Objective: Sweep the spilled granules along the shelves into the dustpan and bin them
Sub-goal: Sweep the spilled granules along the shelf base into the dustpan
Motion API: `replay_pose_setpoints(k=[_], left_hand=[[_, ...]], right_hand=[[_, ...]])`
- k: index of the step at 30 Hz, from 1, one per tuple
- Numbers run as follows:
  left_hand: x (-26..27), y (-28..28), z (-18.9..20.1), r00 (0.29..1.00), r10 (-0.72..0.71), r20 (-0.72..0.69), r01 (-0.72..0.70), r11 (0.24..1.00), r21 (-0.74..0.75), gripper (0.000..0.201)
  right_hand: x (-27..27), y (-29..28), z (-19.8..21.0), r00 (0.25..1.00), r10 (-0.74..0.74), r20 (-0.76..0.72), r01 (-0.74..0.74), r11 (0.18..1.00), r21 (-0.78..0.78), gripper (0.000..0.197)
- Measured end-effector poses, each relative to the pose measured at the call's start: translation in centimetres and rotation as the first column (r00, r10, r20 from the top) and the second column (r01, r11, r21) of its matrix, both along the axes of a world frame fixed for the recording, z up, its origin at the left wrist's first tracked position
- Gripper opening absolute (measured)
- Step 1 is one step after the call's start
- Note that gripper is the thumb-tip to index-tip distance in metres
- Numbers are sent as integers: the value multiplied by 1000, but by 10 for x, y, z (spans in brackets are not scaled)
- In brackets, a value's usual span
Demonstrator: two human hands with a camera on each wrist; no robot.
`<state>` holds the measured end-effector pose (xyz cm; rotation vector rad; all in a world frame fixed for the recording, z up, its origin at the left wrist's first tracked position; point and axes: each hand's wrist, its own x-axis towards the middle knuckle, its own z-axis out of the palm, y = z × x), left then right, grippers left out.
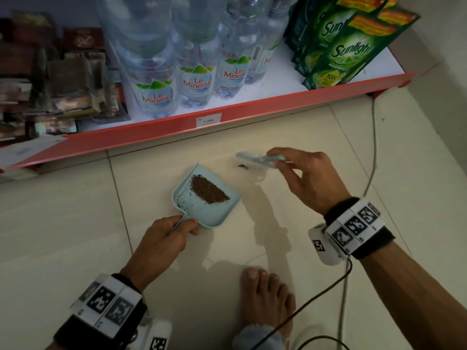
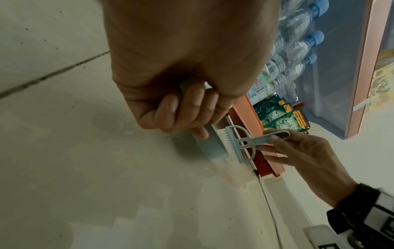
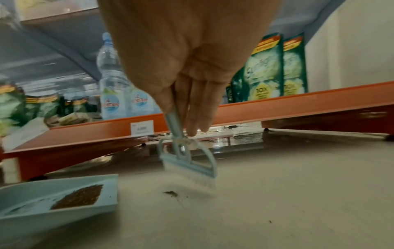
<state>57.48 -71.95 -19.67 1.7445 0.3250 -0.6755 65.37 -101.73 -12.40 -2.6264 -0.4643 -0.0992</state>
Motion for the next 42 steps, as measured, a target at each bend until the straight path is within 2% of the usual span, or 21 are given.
replay_pose_setpoints(k=[2,4,10,16,18,19,21,23,25,28,30,32,34,37,39,41,42], left_hand=[[2,-2,2,1000,2,3,-2,1000,-1,31],[3,-4,3,1000,3,3,-3,1000,-7,32],[0,-1,5,1000,0,0,0,1000,0,33],[-6,5,2,1000,14,-4,-14,1000,-1,33],[-8,7,0,1000,7,1,-7,1000,-7,32],[-8,7,0,1000,3,2,-3,1000,-7,31],[-9,7,0,1000,-2,3,2,1000,-2,31],[-8,7,0,1000,-2,7,2,1000,3,31],[-7,7,1,1000,-2,12,2,1000,11,31],[-7,7,1,1000,12,5,-12,1000,20,31],[-5,6,1,1000,12,6,-12,1000,22,30],[-3,3,0,1000,2,5,-2,1000,28,29],[1,-3,-1,1000,-9,1,9,999,41,28],[9,-13,-1,1000,-26,0,26,997,66,32],[15,-20,0,999,-45,9,44,995,87,34],[21,-26,1,998,-65,6,64,991,120,34],[24,-29,2,997,-74,-2,74,988,134,33]], right_hand=[[-2,-1,-6,981,-177,78,179,984,-10,25],[-6,6,-14,954,-285,91,290,956,-37,23],[-17,49,-24,974,-225,-6,225,973,48,21],[1,56,-7,951,-291,107,256,931,261,16],[12,59,-7,946,-321,53,282,890,357,15],[16,62,-9,945,-326,-22,303,850,430,15],[23,69,-16,929,-298,-218,369,724,582,13],[28,73,-25,896,-245,-370,438,618,653,11],[31,69,-33,878,-260,-403,471,628,619,10],[36,50,-37,875,-352,-332,480,714,509,13],[37,37,-35,876,-385,-291,482,733,480,15],[37,26,-29,862,-399,-312,506,699,506,11],[37,19,-21,847,-375,-376,531,624,574,9],[35,8,-5,843,-339,-418,538,551,638,12],[34,2,4,870,-339,-357,492,592,638,14],[32,-1,10,916,-359,-181,397,745,535,16],[32,-2,11,937,-342,-67,337,840,424,18]])
